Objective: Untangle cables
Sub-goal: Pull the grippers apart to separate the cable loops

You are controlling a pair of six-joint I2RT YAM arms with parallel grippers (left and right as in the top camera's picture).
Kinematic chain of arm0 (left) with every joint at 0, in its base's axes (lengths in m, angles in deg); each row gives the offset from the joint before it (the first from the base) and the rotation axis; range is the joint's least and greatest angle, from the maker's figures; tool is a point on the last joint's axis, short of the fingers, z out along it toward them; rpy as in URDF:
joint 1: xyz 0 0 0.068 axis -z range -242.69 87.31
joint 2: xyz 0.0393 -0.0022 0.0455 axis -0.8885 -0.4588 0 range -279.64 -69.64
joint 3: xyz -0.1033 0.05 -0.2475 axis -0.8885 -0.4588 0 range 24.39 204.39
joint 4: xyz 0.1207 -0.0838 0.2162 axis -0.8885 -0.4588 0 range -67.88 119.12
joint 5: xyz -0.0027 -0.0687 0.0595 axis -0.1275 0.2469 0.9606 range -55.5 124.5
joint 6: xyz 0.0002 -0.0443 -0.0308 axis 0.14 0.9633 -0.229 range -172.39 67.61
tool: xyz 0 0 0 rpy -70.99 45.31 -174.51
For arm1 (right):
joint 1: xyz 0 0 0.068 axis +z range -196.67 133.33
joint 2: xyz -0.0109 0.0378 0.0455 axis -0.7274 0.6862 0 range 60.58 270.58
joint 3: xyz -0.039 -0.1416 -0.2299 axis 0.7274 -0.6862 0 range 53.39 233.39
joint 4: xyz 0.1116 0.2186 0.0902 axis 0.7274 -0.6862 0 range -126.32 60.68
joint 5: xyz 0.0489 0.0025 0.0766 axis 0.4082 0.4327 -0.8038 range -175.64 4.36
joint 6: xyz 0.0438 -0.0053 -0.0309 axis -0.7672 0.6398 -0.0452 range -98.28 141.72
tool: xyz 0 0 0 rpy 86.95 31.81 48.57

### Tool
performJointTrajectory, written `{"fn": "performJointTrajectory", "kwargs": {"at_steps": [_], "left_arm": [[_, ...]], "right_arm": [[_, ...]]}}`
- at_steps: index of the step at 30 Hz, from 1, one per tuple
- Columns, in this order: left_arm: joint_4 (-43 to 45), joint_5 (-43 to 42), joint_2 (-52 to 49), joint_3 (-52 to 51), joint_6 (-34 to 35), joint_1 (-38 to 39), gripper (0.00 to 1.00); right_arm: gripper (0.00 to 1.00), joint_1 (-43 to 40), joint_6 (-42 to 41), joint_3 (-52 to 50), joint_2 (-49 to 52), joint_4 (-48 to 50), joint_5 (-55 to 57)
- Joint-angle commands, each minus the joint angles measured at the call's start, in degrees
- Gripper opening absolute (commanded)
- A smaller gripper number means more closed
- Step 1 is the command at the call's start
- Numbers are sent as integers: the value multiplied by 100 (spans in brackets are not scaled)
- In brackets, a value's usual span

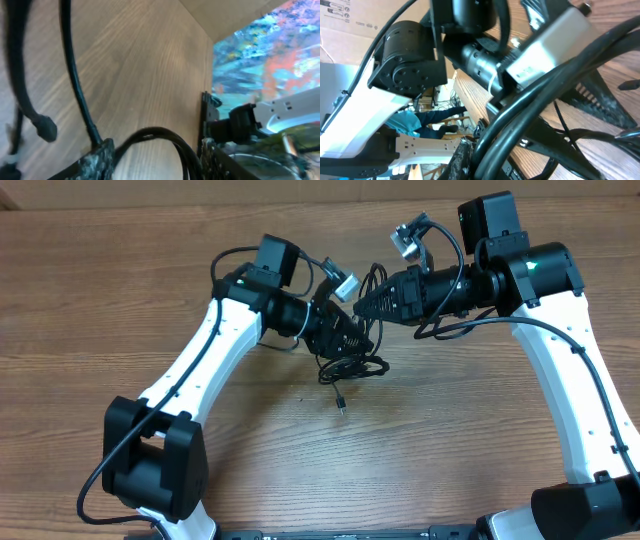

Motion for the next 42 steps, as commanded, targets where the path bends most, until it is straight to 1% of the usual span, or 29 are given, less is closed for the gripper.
{"fn": "performJointTrajectory", "kwargs": {"at_steps": [1,7,9,11,13,15,19,23,24,26,28,29,30,31,32,34,35,38,39,40,42], "left_arm": [[-289,-219,-127,66,-282,101,54],[-634,-243,-236,66,-280,122,52],[-680,-291,-236,66,-280,122,54],[-708,-610,-236,66,-280,122,58],[-807,-833,-236,66,-280,140,59],[-944,-817,-236,66,-286,164,58],[-1591,-798,-236,66,-866,205,59],[-1744,-614,-236,66,-896,205,58],[-1751,-595,-236,66,-894,208,57],[-1744,-570,-236,66,-894,216,48],[-1718,-531,-236,66,-892,216,27],[-1698,-507,-236,66,-892,214,7],[-1665,-446,-236,66,-866,190,4],[-1641,-369,-236,68,-793,153,4],[-1617,-254,-236,72,-660,101,4],[-1593,219,-223,109,-232,-105,4],[-1580,629,-195,179,136,-332,4],[-1576,1325,-127,400,791,-800,4],[-1558,1641,-79,514,1104,-1005,4],[-1541,1851,-31,592,1329,-1145,4],[-1486,2166,72,743,1676,-1405,4]], "right_arm": [[4,-17,48,122,-55,-85,74],[4,-17,50,122,-55,-111,192],[4,-17,46,122,-55,-107,376],[4,-17,44,122,-55,-83,597],[4,-17,44,122,-55,166,625],[4,-17,44,122,-55,354,605],[4,-17,44,122,-55,859,553],[4,-17,44,122,-55,1270,68],[4,-17,42,122,-55,1416,-136],[4,-17,39,122,-55,1587,-367],[4,-17,20,122,-55,1615,-361],[4,-17,20,122,-55,1604,-354],[4,-17,22,122,-55,1578,-315],[4,-17,20,122,-55,1532,-190],[4,-17,20,122,-55,1460,2],[4,-17,-74,122,-55,1172,844],[4,-33,-450,122,-55,931,1794],[4,-127,-1370,122,-55,468,3600],[4,-212,-1818,122,-55,238,4404],[4,-236,-1891,122,-55,195,4555],[4,-376,-2197,122,-55,-26,5346]]}}
